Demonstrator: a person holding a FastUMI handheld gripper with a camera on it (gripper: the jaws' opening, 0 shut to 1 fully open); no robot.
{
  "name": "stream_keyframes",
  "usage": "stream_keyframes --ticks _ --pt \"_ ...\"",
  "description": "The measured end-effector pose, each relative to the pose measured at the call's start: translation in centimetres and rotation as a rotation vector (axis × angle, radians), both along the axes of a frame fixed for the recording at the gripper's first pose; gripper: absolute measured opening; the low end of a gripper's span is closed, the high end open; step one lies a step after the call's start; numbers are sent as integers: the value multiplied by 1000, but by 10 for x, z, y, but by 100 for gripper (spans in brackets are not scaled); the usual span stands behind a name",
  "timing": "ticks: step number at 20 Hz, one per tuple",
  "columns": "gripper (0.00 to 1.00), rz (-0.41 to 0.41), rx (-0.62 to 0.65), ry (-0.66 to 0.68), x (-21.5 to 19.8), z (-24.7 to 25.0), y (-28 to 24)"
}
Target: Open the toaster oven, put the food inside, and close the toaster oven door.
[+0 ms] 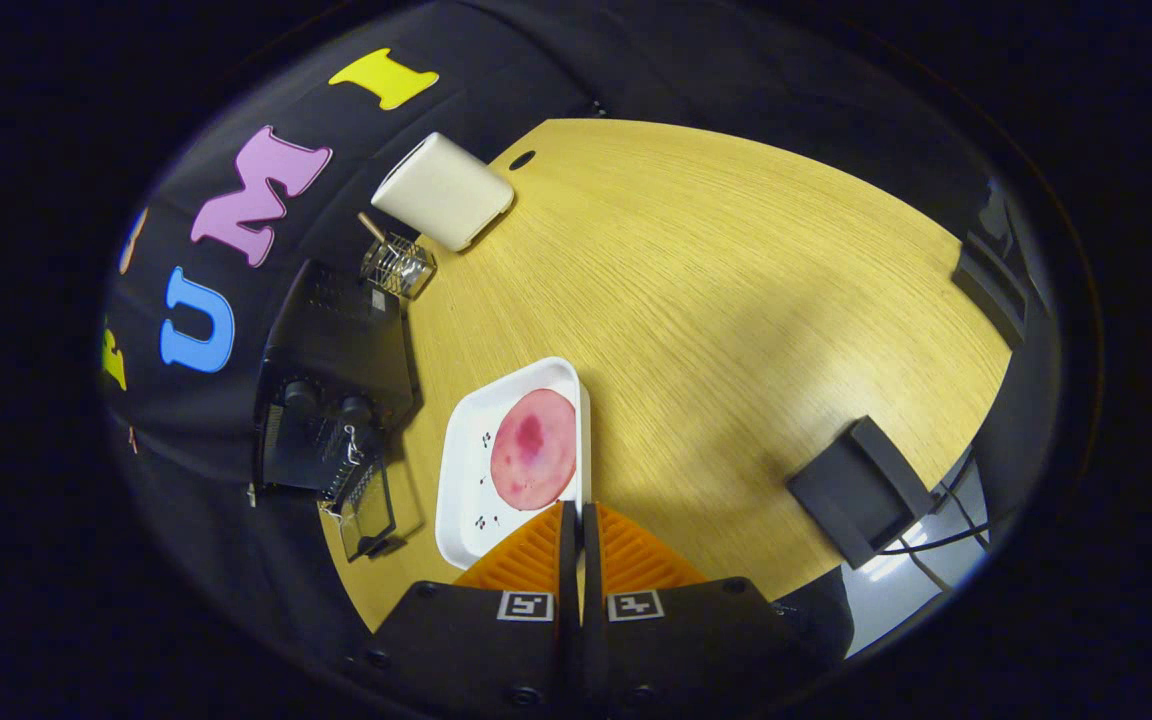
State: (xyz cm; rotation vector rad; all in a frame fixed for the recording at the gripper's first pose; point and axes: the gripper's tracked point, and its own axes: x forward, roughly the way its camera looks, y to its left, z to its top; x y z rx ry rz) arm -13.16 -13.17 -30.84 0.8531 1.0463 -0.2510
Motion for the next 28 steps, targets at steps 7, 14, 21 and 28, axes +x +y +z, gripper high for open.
stream_keyframes --ticks 7,14,21,28 --pt "5 -61 70 -85 5 41 36" --pt "5 -8 135 -164 27 76 96" --pt "5 86 193 -204 41 92 166" --pt "5 147 212 -192 71 84 229"
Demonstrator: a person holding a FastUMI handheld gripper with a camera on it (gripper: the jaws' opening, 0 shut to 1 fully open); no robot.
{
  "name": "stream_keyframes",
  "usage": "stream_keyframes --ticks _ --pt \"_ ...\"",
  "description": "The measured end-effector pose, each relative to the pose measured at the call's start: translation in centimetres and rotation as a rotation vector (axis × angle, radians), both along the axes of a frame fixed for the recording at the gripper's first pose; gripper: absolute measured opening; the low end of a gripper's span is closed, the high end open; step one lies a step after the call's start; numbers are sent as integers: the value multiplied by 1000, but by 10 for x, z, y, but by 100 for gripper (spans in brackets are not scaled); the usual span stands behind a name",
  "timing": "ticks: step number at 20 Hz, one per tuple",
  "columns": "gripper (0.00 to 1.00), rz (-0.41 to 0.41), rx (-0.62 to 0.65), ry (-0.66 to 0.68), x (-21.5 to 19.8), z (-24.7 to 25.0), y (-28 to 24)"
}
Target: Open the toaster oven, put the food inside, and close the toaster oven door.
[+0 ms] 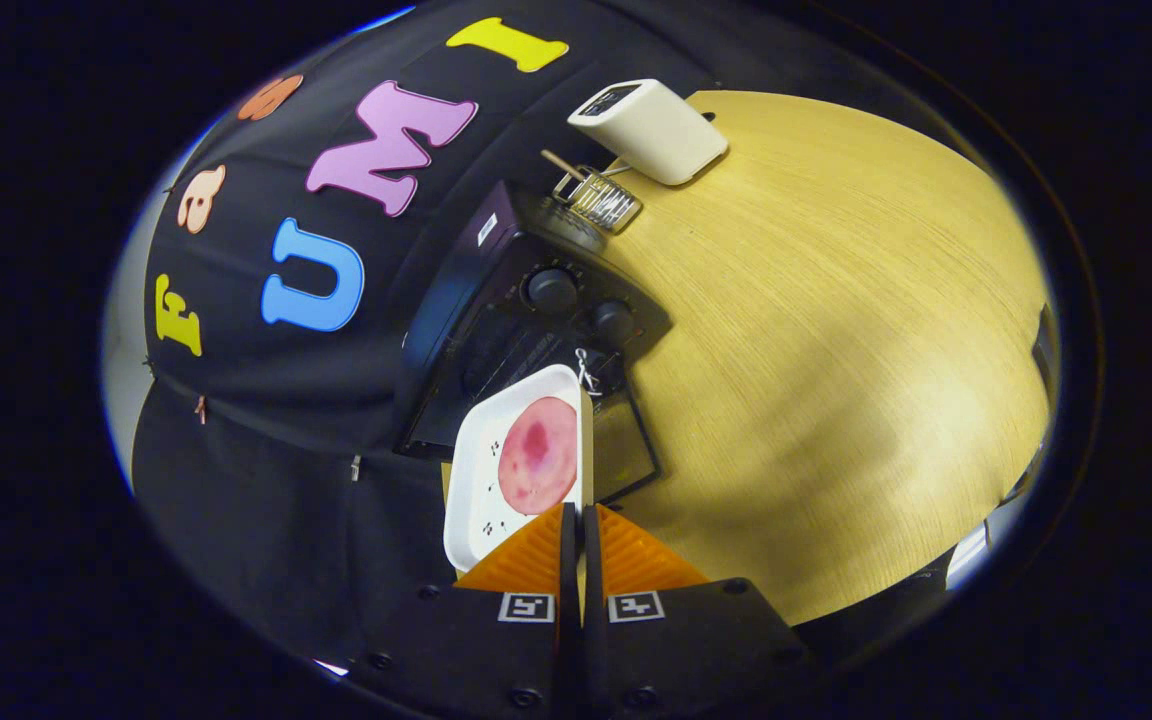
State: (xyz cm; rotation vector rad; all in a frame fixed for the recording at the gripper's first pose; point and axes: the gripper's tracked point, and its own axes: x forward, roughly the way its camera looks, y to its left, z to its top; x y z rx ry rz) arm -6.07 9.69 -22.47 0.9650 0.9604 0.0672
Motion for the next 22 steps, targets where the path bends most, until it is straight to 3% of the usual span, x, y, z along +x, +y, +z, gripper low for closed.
stream_keyframes --ticks 5,13,22 --pt "5 -17 7 -26 32 -11 39" --pt "5 -195 32 -119 105 -30 64" --pt "5 -377 -3 -102 147 -72 86"
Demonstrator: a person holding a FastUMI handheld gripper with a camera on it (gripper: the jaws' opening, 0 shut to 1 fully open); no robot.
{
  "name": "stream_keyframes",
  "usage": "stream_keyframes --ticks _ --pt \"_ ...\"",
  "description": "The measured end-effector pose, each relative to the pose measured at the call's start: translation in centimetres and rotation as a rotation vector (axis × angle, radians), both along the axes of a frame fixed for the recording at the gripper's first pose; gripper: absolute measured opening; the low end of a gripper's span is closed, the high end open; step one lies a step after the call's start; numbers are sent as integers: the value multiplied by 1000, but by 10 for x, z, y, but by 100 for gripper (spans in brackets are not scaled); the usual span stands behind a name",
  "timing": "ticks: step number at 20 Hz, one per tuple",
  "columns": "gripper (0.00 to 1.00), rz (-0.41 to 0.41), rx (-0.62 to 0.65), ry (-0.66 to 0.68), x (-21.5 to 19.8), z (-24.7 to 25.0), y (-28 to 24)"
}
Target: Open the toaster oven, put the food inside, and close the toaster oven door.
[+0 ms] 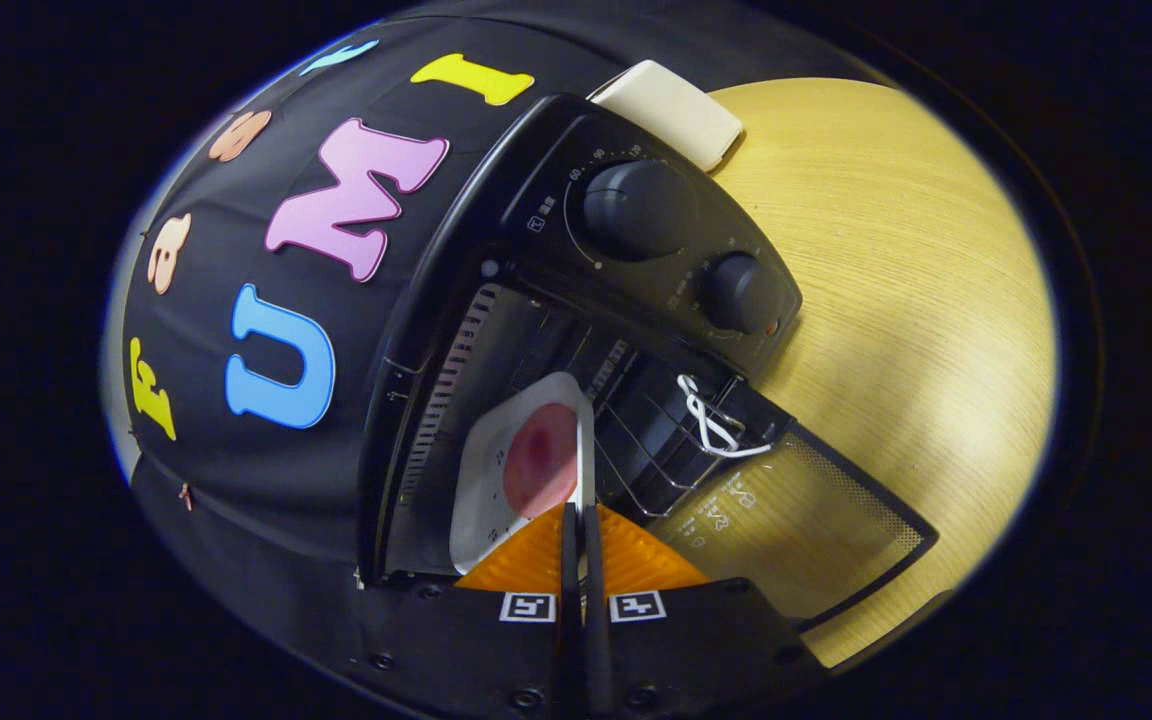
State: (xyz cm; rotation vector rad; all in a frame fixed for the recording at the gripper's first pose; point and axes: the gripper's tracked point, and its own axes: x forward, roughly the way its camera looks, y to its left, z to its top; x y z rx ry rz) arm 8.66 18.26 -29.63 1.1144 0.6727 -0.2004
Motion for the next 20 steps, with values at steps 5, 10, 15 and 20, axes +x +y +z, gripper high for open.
stream_keyframes --ticks 5,10,15,20 --pt "5 -134 -23 33 26 -7 -13" --pt "5 -219 -18 65 31 -7 -13" --pt "10 -198 -87 48 21 1 -18" --pt "57 -81 -57 6 8 22 -3"
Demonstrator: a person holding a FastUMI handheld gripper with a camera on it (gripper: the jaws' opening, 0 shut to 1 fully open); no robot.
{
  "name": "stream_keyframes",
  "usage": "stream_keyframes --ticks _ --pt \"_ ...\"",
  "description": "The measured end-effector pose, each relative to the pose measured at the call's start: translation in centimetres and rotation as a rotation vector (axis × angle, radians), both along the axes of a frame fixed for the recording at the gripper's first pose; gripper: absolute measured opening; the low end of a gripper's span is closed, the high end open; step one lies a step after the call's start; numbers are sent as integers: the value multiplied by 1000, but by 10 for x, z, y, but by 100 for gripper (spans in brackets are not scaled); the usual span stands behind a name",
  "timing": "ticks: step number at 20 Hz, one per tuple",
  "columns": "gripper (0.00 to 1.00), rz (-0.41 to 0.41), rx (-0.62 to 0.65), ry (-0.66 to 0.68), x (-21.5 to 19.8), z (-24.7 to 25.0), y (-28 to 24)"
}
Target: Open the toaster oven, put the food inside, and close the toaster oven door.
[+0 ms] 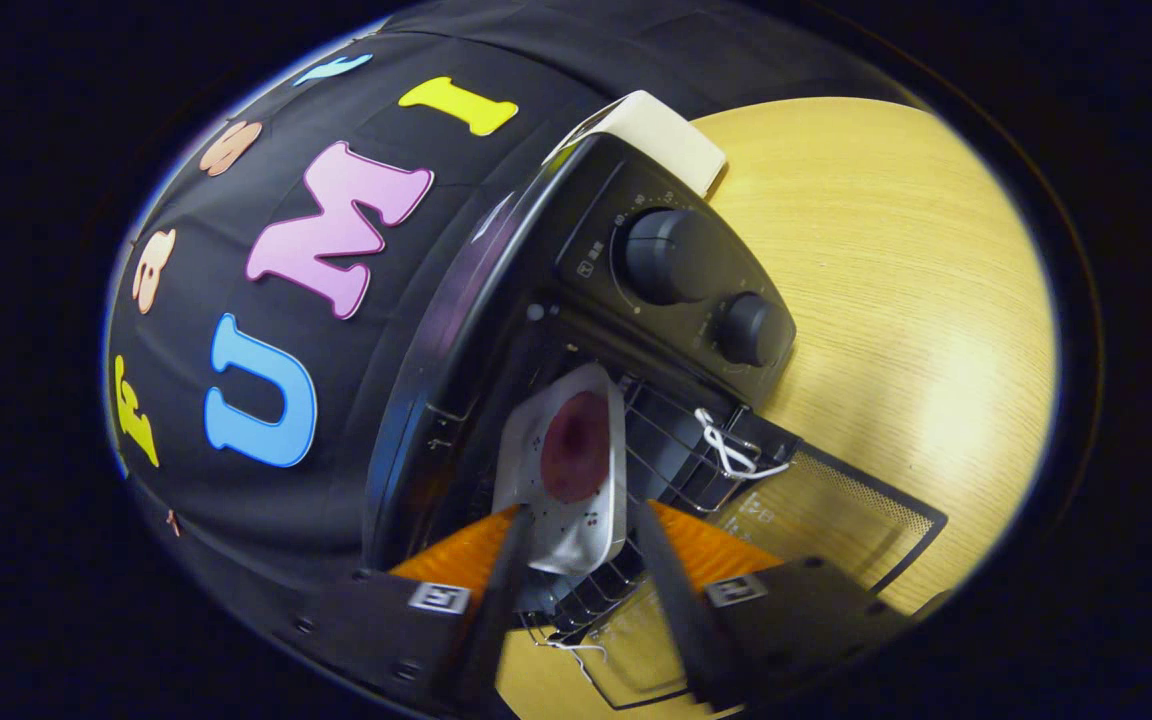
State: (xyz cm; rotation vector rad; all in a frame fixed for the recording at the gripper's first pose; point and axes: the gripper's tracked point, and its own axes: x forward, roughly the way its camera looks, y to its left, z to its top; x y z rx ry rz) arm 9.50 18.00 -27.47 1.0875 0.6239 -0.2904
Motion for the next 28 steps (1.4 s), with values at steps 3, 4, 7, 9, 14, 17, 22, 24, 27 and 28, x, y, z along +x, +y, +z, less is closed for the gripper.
stream_keyframes --ticks 3,4,7,9,14,17,22,24,27,28 --pt "97 57 -110 -4 -22 9 -5" --pt "98 88 -138 -2 -30 11 -4" --pt "99 211 -194 25 -57 16 3" --pt "99 274 -268 20 -70 25 -2" --pt "99 449 -484 19 -95 35 -11" --pt "99 534 -560 28 -113 32 -8" --pt "99 646 -667 51 -139 15 -2" --pt "99 694 -693 73 -151 3 1" --pt "99 716 -712 126 -161 -17 1" --pt "99 727 -717 143 -164 -24 3"
